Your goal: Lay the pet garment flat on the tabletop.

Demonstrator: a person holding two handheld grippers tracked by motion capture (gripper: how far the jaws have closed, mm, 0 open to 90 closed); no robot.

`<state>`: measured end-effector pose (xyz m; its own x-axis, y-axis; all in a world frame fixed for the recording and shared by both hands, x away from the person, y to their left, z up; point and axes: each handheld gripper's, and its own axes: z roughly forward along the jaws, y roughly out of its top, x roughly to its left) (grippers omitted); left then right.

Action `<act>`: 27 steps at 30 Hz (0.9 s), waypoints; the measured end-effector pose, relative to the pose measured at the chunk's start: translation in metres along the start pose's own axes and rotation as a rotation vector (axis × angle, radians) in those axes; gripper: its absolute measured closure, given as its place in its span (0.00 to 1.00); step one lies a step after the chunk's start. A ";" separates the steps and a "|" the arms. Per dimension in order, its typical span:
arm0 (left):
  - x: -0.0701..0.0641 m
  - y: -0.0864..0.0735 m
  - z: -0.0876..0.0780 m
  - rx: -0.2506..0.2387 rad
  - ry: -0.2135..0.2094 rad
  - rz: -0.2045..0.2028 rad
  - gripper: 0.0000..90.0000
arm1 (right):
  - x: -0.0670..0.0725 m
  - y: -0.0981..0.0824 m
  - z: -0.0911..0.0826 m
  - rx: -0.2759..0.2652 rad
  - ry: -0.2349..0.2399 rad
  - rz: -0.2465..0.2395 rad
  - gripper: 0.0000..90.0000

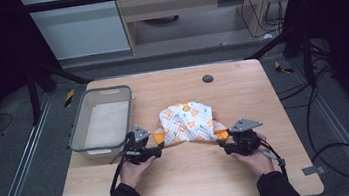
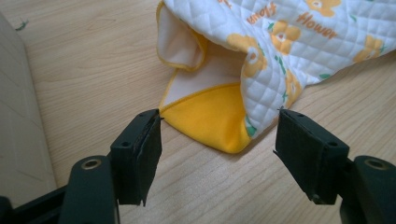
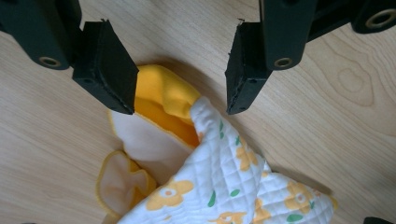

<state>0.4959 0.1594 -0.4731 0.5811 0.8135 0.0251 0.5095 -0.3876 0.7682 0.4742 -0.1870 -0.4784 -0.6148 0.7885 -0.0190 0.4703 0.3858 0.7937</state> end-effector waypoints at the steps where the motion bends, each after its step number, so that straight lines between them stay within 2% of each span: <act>1: 0.000 -0.001 0.004 0.005 -0.001 0.000 0.35 | 0.001 0.000 0.003 0.005 0.004 -0.004 0.49; 6: 0.000 -0.001 0.012 0.006 -0.005 -0.021 0.36 | 0.004 0.001 0.014 0.021 0.015 0.007 0.51; 9: 0.000 -0.002 0.017 0.004 -0.017 -0.024 0.39 | 0.006 0.002 0.019 0.026 0.014 -0.002 0.52; 10: -0.002 -0.002 0.020 0.012 -0.029 -0.032 0.41 | 0.008 0.003 0.023 0.046 0.018 -0.015 0.55; 13: -0.005 -0.003 0.022 0.021 -0.033 -0.032 0.45 | 0.008 0.002 0.025 0.050 0.011 -0.035 0.58; 16: -0.008 -0.005 0.026 0.027 -0.044 -0.033 0.53 | 0.008 0.002 0.027 0.059 0.003 -0.043 0.65; 17: -0.009 -0.006 0.027 0.023 -0.043 -0.040 0.64 | 0.008 0.001 0.028 0.063 0.001 -0.044 0.69; 18: -0.011 -0.008 0.028 0.018 -0.038 -0.052 0.71 | 0.008 0.001 0.029 0.069 -0.004 -0.048 0.73; 19: -0.013 -0.009 0.030 0.017 -0.051 -0.059 0.75 | 0.008 0.001 0.029 0.071 -0.006 -0.057 0.76; 21: -0.016 -0.009 0.029 0.017 -0.050 -0.040 0.84 | 0.009 0.001 0.030 0.077 -0.002 -0.062 0.83; 27: -0.018 -0.009 0.025 0.010 -0.065 -0.024 0.91 | 0.012 0.003 0.026 0.058 0.018 -0.077 0.91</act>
<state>0.4965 0.1373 -0.4964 0.6088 0.7926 -0.0349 0.5297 -0.3733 0.7616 0.4847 -0.1644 -0.4916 -0.6615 0.7470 -0.0667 0.4570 0.4720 0.7539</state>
